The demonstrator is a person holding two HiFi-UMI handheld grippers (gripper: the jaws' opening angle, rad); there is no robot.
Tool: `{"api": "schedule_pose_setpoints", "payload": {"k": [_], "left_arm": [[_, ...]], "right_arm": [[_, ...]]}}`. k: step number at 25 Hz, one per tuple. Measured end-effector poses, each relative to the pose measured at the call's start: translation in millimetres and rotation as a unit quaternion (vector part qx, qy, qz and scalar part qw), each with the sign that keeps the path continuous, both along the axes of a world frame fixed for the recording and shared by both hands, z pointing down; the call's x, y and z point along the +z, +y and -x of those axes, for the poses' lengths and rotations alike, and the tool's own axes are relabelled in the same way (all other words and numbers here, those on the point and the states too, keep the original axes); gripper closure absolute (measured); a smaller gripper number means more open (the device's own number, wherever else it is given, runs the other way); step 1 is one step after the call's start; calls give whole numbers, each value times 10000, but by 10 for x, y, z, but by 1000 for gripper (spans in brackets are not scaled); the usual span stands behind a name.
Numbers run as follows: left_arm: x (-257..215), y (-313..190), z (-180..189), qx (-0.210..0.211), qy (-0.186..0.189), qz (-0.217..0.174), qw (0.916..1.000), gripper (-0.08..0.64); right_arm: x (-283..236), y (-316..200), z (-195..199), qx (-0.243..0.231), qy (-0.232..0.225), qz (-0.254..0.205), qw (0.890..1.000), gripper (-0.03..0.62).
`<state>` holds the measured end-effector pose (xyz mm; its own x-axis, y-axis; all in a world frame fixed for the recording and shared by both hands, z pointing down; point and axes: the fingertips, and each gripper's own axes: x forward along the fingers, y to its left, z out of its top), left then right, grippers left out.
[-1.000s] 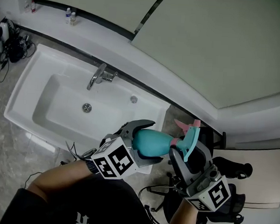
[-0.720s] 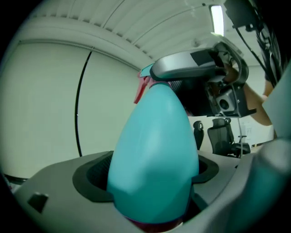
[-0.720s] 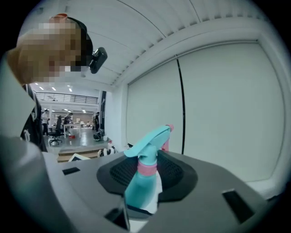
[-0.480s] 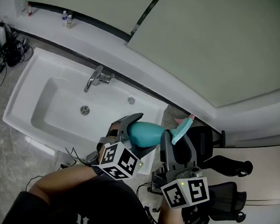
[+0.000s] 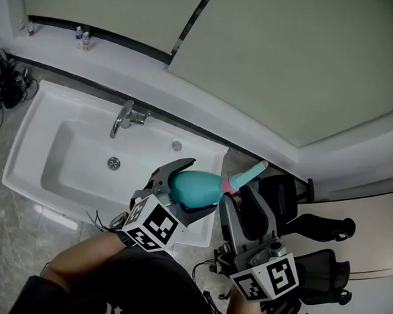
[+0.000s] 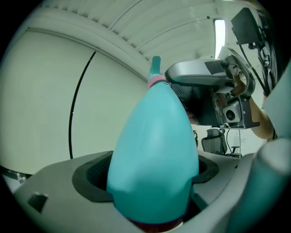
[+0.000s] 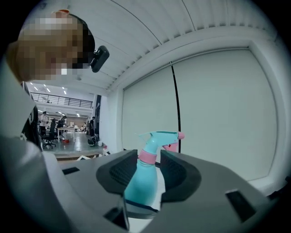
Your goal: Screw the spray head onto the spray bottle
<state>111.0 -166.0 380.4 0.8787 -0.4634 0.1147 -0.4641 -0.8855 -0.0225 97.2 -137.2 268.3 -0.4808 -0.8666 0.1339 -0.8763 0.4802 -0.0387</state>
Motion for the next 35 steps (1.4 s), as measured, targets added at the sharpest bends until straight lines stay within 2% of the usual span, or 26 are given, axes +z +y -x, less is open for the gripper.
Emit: {"api": "schedule_pose_setpoints", "payload": {"k": [3, 5, 7, 9, 11, 13, 18, 20, 22, 24, 26, 28, 31, 35], "left_arm": [[-111, 51, 18, 315, 193, 1, 9993, 94], [-201, 126, 37, 615, 304, 15, 9976, 94], [-290, 213, 53, 941, 403, 45, 9947, 94], [-359, 309, 51, 1291, 448, 69, 9906, 94], [-415, 419, 31, 1647, 446, 57, 9853, 94], [-456, 528, 5, 1976, 403, 19, 9794, 94], [-444, 729, -61, 2624, 174, 18, 9648, 94], [-441, 769, -67, 2792, 184, 91, 9600, 94], [-442, 788, -57, 2929, 245, 180, 9557, 94], [-437, 797, -45, 3014, 318, 283, 9525, 94], [-430, 803, -38, 3043, 368, 388, 9511, 94], [-418, 806, -30, 3066, 373, 450, 9500, 94], [-387, 841, -26, 3158, 317, 475, 9471, 94], [-360, 888, -51, 3301, 296, 487, 9422, 94]], "right_arm": [[-275, 167, -122, -267, -395, -320, 9984, 457], [-463, 246, -406, -476, -996, -498, 9926, 457], [-510, 253, -625, -1113, -1724, -323, 9782, 457], [-494, 234, -645, -1964, -2233, -30, 9548, 395], [-472, 228, -531, -2629, -2238, 136, 9384, 340], [-444, 236, -366, -3152, -2001, 238, 9274, 308], [-546, 354, 43, -4414, -1772, 283, 8792, 302], [-566, 397, 156, -4675, -1582, 257, 8694, 304], [-535, 421, 241, -4808, -1355, 228, 8660, 304], [-515, 421, 285, -4803, -1248, 176, 8680, 309], [-519, 420, 297, -4717, -1208, 102, 8734, 409], [-514, 432, 306, -4676, -1109, 76, 8769, 460], [-475, 472, 328, -4702, -837, 93, 8785, 460], [-431, 508, 304, -4862, -782, 184, 8702, 460]]}}
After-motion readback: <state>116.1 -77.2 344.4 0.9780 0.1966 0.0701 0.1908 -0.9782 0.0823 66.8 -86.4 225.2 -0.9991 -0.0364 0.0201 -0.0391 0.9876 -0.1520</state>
